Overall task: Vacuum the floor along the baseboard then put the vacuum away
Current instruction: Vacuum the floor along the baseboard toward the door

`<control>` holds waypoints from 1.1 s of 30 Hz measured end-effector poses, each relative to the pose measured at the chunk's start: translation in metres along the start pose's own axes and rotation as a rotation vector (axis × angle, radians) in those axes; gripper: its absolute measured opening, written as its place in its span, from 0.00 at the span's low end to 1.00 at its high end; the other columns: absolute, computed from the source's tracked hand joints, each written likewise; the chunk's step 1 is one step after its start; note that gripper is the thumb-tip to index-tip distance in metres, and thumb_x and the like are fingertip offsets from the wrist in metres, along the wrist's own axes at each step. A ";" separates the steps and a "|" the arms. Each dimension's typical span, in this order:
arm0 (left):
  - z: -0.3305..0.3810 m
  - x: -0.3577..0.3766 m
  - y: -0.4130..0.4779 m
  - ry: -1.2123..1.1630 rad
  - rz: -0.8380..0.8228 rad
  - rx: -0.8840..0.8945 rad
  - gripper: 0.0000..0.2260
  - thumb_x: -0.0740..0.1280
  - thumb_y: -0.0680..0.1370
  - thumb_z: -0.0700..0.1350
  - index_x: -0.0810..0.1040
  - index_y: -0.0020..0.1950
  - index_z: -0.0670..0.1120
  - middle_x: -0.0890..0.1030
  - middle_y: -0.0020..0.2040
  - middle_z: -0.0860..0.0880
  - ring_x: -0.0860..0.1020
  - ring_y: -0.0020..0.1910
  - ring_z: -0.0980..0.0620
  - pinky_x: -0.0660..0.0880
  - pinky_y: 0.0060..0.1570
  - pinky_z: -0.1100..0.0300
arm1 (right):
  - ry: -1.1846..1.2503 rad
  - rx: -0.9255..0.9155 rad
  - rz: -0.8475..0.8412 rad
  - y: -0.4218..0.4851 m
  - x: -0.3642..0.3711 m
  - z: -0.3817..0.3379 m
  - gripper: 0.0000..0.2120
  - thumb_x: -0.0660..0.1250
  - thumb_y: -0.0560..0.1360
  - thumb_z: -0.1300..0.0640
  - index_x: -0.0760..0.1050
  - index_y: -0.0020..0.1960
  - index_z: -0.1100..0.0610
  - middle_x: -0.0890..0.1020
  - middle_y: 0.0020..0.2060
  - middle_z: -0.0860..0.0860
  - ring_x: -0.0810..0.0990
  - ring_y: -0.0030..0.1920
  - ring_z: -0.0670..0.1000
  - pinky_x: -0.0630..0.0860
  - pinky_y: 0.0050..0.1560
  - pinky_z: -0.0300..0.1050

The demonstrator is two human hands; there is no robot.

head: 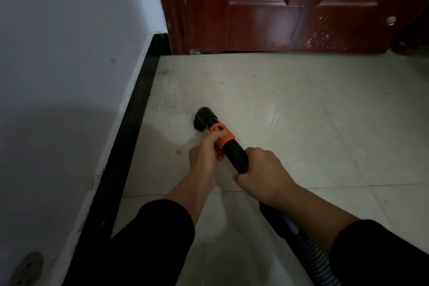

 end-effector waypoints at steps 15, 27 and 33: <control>-0.028 0.051 0.006 0.010 -0.059 -0.083 0.17 0.77 0.65 0.45 0.81 0.51 0.41 0.84 0.50 0.41 0.83 0.49 0.46 0.80 0.52 0.53 | -0.016 0.041 0.131 -0.012 -0.025 0.040 0.13 0.70 0.74 0.49 0.71 0.52 0.54 0.76 0.42 0.49 0.76 0.40 0.49 0.69 0.35 0.38; -0.031 0.072 0.011 0.048 -0.080 -0.092 0.17 0.78 0.63 0.46 0.81 0.47 0.41 0.84 0.48 0.42 0.83 0.49 0.45 0.79 0.56 0.51 | -0.095 0.073 0.237 -0.012 -0.037 0.052 0.11 0.66 0.75 0.54 0.70 0.54 0.56 0.77 0.46 0.51 0.76 0.43 0.51 0.72 0.42 0.42; -0.024 0.077 0.017 0.070 -0.089 -0.084 0.15 0.78 0.64 0.46 0.81 0.46 0.42 0.84 0.47 0.42 0.83 0.49 0.46 0.79 0.55 0.53 | -0.056 0.098 0.271 -0.001 -0.041 0.052 0.12 0.66 0.76 0.54 0.70 0.58 0.56 0.77 0.48 0.52 0.74 0.43 0.49 0.71 0.43 0.40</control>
Point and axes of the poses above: each hand's wrist, its own y-axis towards the middle knuckle, its own x-axis out of the palm, z = x × y, the point moved 10 cm from there along y, towards the middle knuckle
